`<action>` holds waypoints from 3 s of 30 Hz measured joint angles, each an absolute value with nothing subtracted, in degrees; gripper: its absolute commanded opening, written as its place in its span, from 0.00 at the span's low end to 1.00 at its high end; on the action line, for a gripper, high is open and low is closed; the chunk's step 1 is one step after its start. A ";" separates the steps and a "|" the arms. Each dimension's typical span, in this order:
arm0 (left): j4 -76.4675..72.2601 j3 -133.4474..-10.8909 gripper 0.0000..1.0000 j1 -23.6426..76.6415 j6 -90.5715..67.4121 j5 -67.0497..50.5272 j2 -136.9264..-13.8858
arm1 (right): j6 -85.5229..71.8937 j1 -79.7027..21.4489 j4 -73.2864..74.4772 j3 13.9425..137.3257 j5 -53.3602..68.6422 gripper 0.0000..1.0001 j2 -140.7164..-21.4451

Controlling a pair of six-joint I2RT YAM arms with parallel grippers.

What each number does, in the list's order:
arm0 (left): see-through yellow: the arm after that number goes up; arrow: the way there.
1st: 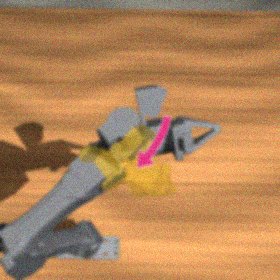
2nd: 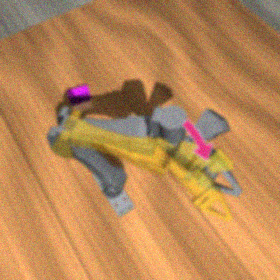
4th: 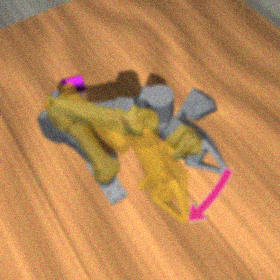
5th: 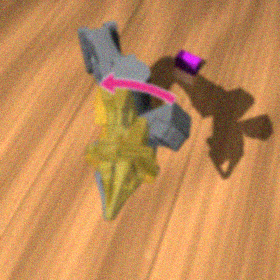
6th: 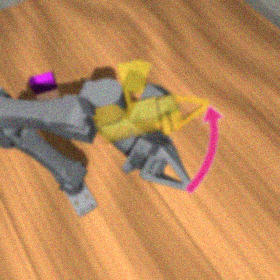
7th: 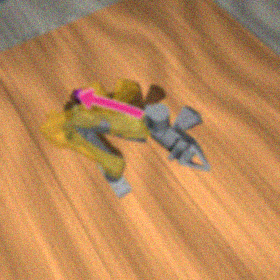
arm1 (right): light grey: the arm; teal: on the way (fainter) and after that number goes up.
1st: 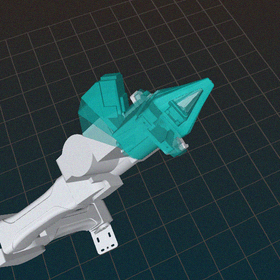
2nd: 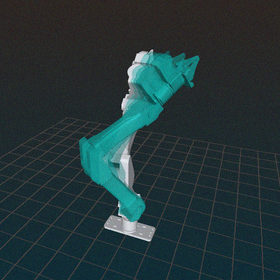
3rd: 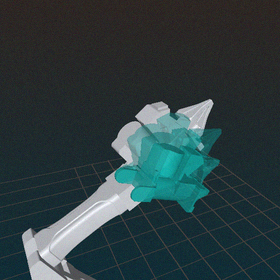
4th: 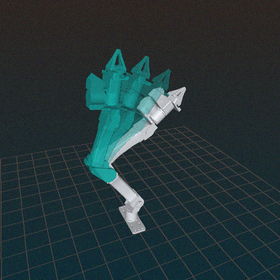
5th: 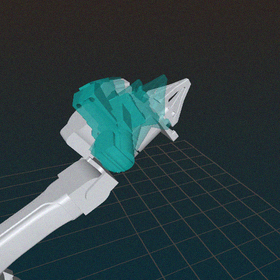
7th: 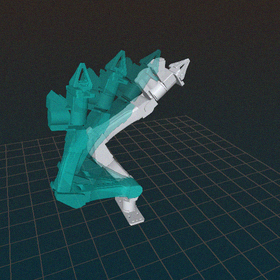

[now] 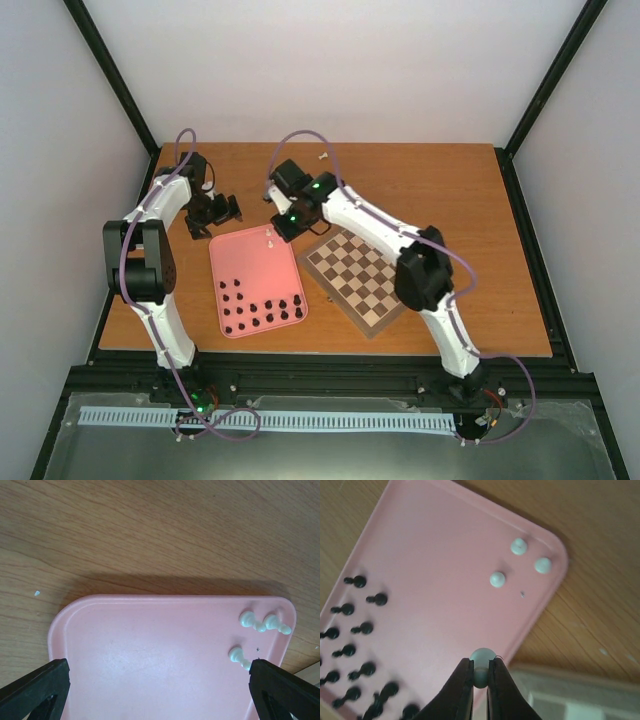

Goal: Set up the chess pieces on the board
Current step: Place the chess piece on the chessboard, then pick up the chess piece from the storage box.

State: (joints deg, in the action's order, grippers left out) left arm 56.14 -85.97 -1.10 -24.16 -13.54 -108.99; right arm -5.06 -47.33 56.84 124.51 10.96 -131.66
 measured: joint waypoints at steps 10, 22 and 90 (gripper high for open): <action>56.12 -85.97 1.00 -1.10 -24.14 -13.56 -108.99 | -8.69 -36.25 52.42 93.69 6.79 0.07 -106.65; 56.10 -85.97 1.00 -1.10 -24.14 -13.54 -108.99 | -11.64 -24.51 47.37 69.63 1.78 0.07 -97.17; 56.12 -86.00 1.00 -1.10 -24.08 -13.34 -109.34 | -8.88 -19.97 48.53 72.84 4.89 0.40 -91.20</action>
State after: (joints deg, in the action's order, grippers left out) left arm 56.12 -86.00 -1.10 -24.08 -13.34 -109.34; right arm -8.88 -19.97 48.53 72.84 4.89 -91.20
